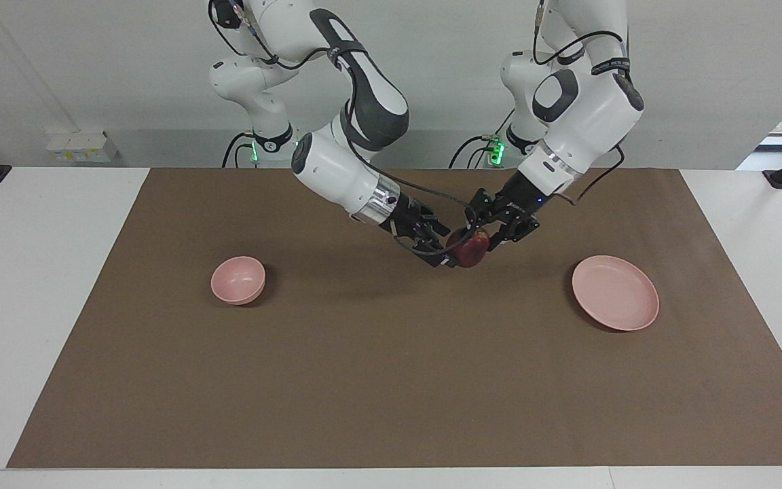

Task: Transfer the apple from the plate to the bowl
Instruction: 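Grasp the apple with the right gripper while the left gripper releases, then carry the apple to the small pink cup while the left gripper withdraws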

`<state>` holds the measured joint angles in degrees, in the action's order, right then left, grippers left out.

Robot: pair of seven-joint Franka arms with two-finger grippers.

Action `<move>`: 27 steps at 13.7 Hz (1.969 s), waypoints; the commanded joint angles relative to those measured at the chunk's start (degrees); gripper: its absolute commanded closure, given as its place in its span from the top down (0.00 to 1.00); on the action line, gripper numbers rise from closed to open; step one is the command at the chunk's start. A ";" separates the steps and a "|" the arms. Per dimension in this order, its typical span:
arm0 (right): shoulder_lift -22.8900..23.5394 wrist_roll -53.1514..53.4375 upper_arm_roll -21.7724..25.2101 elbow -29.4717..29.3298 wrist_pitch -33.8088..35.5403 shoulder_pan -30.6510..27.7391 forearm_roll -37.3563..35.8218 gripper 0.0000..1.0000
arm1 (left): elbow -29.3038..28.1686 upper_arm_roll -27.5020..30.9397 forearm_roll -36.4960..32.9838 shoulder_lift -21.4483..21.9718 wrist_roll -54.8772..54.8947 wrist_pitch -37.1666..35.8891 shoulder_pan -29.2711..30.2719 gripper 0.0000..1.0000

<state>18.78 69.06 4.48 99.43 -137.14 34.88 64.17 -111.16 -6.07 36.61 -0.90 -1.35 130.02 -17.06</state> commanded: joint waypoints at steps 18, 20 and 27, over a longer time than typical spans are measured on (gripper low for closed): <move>-0.93 -5.34 0.27 -0.64 3.27 -0.78 -1.05 0.00 | 1.91 -0.70 -7.14 0.20 -3.22 -3.62 0.62 1.00; -2.77 -5.61 0.27 -0.29 5.46 -2.17 -4.65 0.00 | 2.00 -0.35 -11.72 0.20 -3.13 -5.39 1.76 1.00; -5.59 -13.24 0.53 0.85 13.03 -4.11 -30.61 0.00 | 2.00 -0.34 -25.06 0.11 -2.69 -8.47 6.86 1.00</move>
<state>14.49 59.30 5.13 98.98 -124.89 31.16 42.21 -109.10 -6.09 16.27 -1.06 -4.14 122.76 -11.44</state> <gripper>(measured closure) 0.300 0.000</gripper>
